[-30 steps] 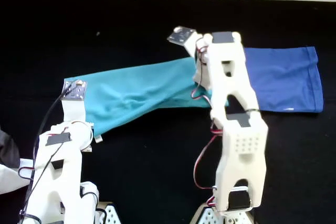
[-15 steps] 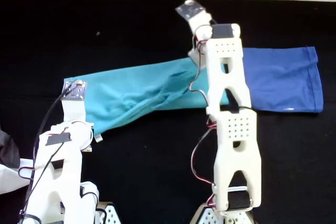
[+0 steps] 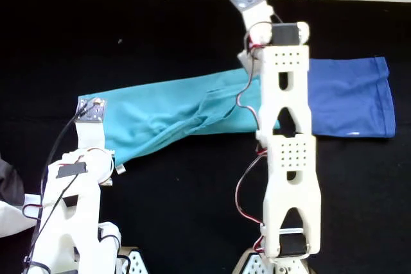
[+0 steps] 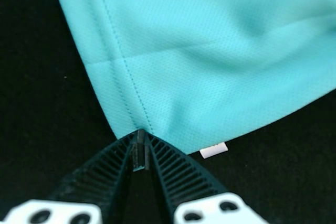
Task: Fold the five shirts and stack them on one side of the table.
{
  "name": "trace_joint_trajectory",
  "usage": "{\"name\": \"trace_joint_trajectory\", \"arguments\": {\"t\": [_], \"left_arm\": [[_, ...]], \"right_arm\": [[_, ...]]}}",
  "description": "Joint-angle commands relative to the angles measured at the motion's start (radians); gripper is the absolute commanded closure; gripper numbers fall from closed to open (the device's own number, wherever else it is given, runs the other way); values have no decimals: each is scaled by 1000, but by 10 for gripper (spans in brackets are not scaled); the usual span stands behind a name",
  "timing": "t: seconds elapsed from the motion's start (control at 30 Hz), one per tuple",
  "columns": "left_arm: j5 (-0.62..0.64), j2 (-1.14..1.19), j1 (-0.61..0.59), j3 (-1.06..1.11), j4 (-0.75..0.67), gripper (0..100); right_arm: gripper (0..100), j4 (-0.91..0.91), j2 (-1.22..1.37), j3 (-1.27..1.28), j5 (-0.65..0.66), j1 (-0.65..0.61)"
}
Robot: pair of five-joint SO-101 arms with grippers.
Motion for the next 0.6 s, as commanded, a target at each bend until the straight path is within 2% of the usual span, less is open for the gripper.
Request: {"name": "trace_joint_trajectory", "arguments": {"t": [0.0, 0.2, 0.33, 0.47, 0.57], "left_arm": [[5, 4, 12, 1, -18, 990], [5, 4, 12, 1, -18, 990], [5, 4, 12, 1, -18, 990], [5, 4, 12, 1, -18, 990], [5, 4, 12, 1, -17, 990]], "right_arm": [[995, 16, -84, 108, -12, 48], [992, 5, -470, 805, -98, 53], [992, -151, -651, 1184, -98, -22], [992, -352, -733, 1405, -103, -88], [992, -466, -733, 1445, -106, -120]]}}
